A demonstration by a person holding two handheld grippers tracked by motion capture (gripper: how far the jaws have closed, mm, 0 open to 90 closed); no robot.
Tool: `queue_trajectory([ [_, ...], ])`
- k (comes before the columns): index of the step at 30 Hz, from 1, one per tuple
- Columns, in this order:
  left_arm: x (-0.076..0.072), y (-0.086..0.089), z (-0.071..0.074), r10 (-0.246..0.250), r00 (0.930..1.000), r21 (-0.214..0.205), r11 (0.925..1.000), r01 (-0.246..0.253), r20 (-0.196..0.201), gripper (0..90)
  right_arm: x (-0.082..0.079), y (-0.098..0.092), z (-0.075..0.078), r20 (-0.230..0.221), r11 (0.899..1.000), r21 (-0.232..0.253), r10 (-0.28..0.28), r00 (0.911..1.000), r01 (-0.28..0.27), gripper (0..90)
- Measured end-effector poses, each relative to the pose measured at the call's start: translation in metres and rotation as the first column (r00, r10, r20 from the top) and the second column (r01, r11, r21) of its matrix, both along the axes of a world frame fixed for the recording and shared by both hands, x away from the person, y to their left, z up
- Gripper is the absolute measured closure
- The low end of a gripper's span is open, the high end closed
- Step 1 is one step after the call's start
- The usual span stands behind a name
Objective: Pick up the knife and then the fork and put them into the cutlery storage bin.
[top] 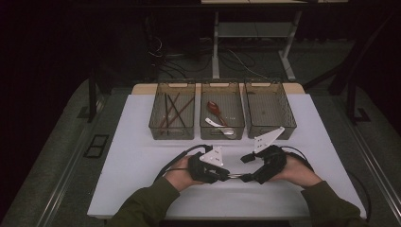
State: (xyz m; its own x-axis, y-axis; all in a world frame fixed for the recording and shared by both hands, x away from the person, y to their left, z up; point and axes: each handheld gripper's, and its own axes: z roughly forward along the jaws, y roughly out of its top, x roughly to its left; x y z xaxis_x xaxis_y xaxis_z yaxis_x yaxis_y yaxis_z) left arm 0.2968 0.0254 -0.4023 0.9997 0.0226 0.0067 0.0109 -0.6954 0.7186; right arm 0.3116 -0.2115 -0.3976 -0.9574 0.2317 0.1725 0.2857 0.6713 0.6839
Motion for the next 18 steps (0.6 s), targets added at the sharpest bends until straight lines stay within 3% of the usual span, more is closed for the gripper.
queue_trajectory([
  [7, 0.0, -0.006, 0.003, -0.03, 0.9995, 0.008, 0.9995, 0.03, 0.003, 79.2, 0.003, 0.012, -0.008, -0.083, 0.995, -0.031, 0.095, 0.9921, -0.098, 43.7],
  [14, -0.002, -0.011, 0.002, -0.048, 0.9988, 0.002, 0.9989, 0.048, 0.008, 79.2, 0.006, 0.019, -0.01, -0.127, 0.99, -0.048, 0.124, 0.9842, -0.131, 56.2],
  [18, -0.004, -0.011, 0.003, -0.052, 0.9986, 0.01, 0.9986, 0.052, 0.003, 79.1, 0.005, 0.023, -0.013, -0.173, 0.988, -0.053, 0.134, 0.9756, -0.146, 61.7],
])
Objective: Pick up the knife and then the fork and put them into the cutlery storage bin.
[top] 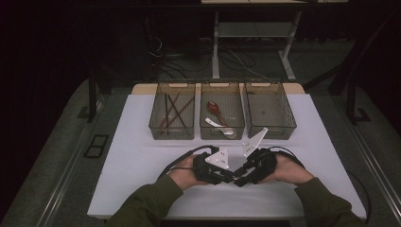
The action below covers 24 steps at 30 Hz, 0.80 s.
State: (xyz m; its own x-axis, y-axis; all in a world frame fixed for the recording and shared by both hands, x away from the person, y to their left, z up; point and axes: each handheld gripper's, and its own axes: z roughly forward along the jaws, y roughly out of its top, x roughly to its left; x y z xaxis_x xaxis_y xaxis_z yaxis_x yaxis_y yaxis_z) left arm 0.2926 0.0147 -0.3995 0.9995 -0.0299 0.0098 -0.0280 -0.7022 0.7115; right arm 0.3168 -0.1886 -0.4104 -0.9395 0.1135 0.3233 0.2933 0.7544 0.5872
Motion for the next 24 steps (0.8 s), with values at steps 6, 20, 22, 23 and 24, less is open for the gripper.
queue_trajectory([
  [6, -0.0002, 0.0007, -0.0001, -0.002, 1.0, -0.012, 0.9999, 0.002, -0.002, 79.4, -0.0009, 0.002, -0.0022, -0.016, 0.999, -0.003, 0.034, 0.9993, -0.034, 79.7],
  [20, 0.0028, 0.0055, 0.0032, 0.018, 0.9998, -0.043, 0.9989, -0.018, -0.003, 89.2, 0.001, -0.0027, -0.0026, 0.043, 1.0, -0.004, 0.026, 0.9987, -0.026, 83.4],
  [22, 0.0038, 0.0068, 0.0043, 0.019, 0.9998, -0.05, 0.9986, -0.019, 0.0, 89.2, 0.0018, -0.0038, -0.0019, 0.05, 1.0, 0.002, 0.02, 0.9986, -0.02, 83.3],
  [23, 0.0038, 0.0078, 0.0051, 0.023, 0.9997, -0.051, 0.9984, -0.023, -0.008, 89.2, 0.0022, -0.0045, -0.0015, 0.052, 1.0, -0.001, 0.015, 0.9985, -0.015, 83.3],
  [24, 0.0044, 0.0085, 0.0057, 0.028, 0.9996, -0.059, 0.9979, -0.028, -0.009, 89.2, 0.0026, -0.0052, -0.0011, 0.055, 1.0, -0.002, 0.007, 0.9984, -0.007, 83.3],
])
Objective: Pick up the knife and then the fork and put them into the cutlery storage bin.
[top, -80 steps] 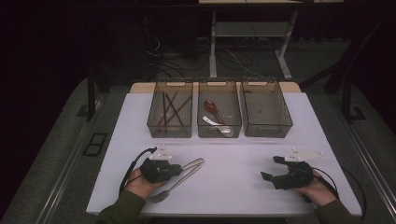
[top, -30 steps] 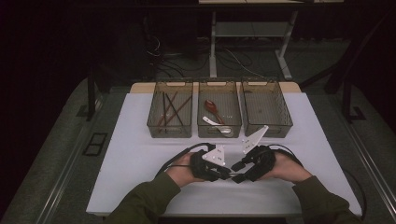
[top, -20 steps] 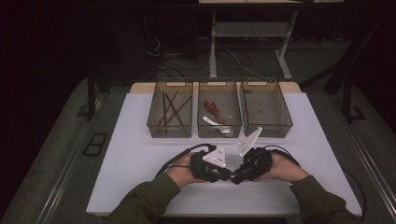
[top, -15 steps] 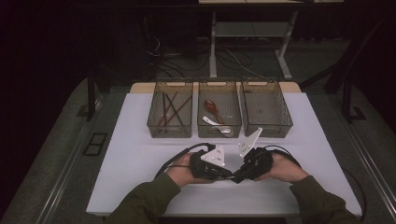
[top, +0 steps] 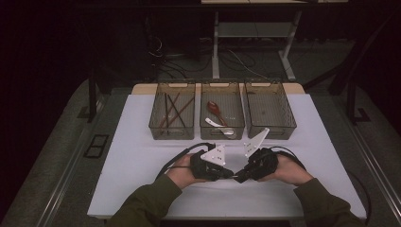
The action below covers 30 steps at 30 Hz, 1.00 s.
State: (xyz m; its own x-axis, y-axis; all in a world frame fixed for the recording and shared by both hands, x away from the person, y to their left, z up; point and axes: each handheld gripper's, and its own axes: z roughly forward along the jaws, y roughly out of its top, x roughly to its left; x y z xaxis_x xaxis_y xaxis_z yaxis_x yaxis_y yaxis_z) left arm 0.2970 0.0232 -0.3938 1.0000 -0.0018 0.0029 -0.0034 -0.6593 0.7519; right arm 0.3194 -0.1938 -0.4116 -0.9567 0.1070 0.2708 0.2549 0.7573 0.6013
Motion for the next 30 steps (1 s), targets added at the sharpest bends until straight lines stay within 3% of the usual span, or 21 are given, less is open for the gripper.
queue_trajectory([
  [7, 0.001, 0.01, -0.001, 0.057, 0.997, -0.035, 0.9976, -0.059, -0.053, 89.2, 0.007, -0.009, 0.003, 0.044, 0.998, 0.015, -0.063, 0.9971, 0.062, 83.3],
  [13, -0.003, 0.024, -0.005, 0.121, 0.9891, -0.042, 0.9913, -0.125, -0.083, 89.1, 0.013, -0.02, 0.008, 0.074, 0.992, 0.043, -0.122, 0.9898, 0.119, 83.3],
  [18, -0.005, 0.039, -0.008, 0.182, 0.9763, -0.07, 0.979, -0.191, -0.117, 86.0, 0.016, -0.031, 0.014, 0.097, 0.983, 0.062, -0.177, 0.9793, 0.172, 83.3],
  [22, -0.006, 0.053, -0.013, 0.219, 0.9682, -0.065, 0.9716, -0.228, -0.121, 81.3, 0.019, -0.038, 0.021, 0.122, 0.978, 0.081, -0.203, 0.9716, 0.194, 83.3],
  [26, -0.01, 0.065, -0.018, 0.264, 0.9545, -0.053, 0.9604, -0.273, -0.139, 73.7, 0.021, -0.048, 0.031, 0.116, 0.962, 0.118, -0.261, 0.9585, 0.247, 83.3],
  [27, -0.01, 0.068, -0.02, 0.268, 0.9536, -0.047, 0.9599, -0.277, -0.137, 71.6, 0.022, -0.051, 0.032, 0.122, 0.959, 0.128, -0.27, 0.9551, 0.255, 83.3],
  [28, -0.011, 0.07, -0.021, 0.287, 0.9465, -0.053, 0.9533, -0.297, -0.148, 69.2, 0.023, -0.054, 0.035, 0.119, 0.955, 0.136, -0.279, 0.9528, 0.263, 83.3],
  [30, -0.011, 0.077, -0.023, 0.303, 0.945, -0.05, 0.9492, -0.311, -0.124, 63.2, 0.025, -0.06, 0.039, 0.13, 0.948, 0.147, -0.303, 0.9441, 0.284, 83.3],
])
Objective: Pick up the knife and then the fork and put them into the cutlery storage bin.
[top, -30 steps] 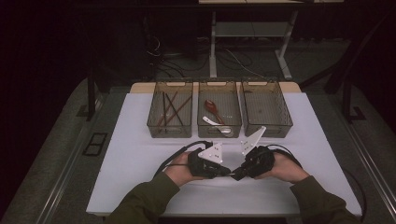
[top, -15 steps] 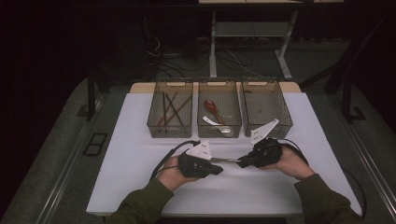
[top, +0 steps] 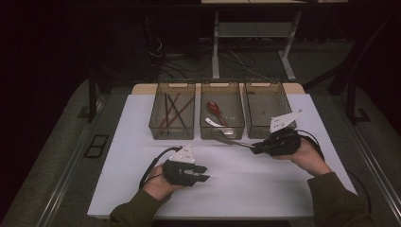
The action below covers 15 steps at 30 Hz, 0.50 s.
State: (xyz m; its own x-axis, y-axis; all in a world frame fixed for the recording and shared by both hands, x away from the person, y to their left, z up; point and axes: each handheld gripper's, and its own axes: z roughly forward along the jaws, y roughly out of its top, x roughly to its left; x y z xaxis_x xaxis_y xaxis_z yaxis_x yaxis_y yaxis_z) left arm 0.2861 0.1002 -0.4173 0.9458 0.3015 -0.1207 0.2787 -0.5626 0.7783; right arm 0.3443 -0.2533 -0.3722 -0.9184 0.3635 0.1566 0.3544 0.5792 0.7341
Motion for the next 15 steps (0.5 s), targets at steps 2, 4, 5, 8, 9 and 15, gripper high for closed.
queue_trajectory([
  [2, -0.002, 0.007, -0.002, 0.026, 0.9996, -0.004, 0.9997, -0.026, -0.013, 57.7, 0.003, -0.006, 0.005, 0.014, 1.0, 0.013, -0.02, 0.9997, 0.019, 83.3],
  [4, -0.002, 0.014, -0.003, 0.043, 0.999, 0.013, 0.999, -0.043, -0.008, 50.8, 0.006, -0.011, 0.01, 0.026, 0.999, 0.021, -0.041, 0.9988, 0.04, 83.3],
  [5, -0.003, 0.018, -0.004, 0.061, 0.9981, 0.015, 0.998, -0.061, -0.005, 48.3, 0.008, -0.014, 0.012, 0.036, 0.998, 0.024, -0.054, 0.9979, 0.053, 83.3],
  [8, -0.005, 0.029, -0.007, 0.111, 0.9938, 0.016, 0.9937, -0.111, 0.0, 40.7, 0.014, -0.022, 0.017, 0.049, 0.995, 0.033, -0.098, 0.994, 0.097, 83.3],
  [9, -0.006, 0.032, -0.008, 0.13, 0.9916, 0.016, 0.9914, -0.13, 0.005, 38.1, 0.017, -0.024, 0.018, 0.052, 0.993, 0.037, -0.11, 0.9926, 0.108, 83.3],
  [15, -0.011, 0.048, -0.012, 0.209, 0.9778, 0.005, 0.9779, -0.209, 0.013, 26.7, 0.028, -0.035, 0.025, 0.066, 0.983, 0.037, -0.184, 0.9808, 0.182, 83.3],
])
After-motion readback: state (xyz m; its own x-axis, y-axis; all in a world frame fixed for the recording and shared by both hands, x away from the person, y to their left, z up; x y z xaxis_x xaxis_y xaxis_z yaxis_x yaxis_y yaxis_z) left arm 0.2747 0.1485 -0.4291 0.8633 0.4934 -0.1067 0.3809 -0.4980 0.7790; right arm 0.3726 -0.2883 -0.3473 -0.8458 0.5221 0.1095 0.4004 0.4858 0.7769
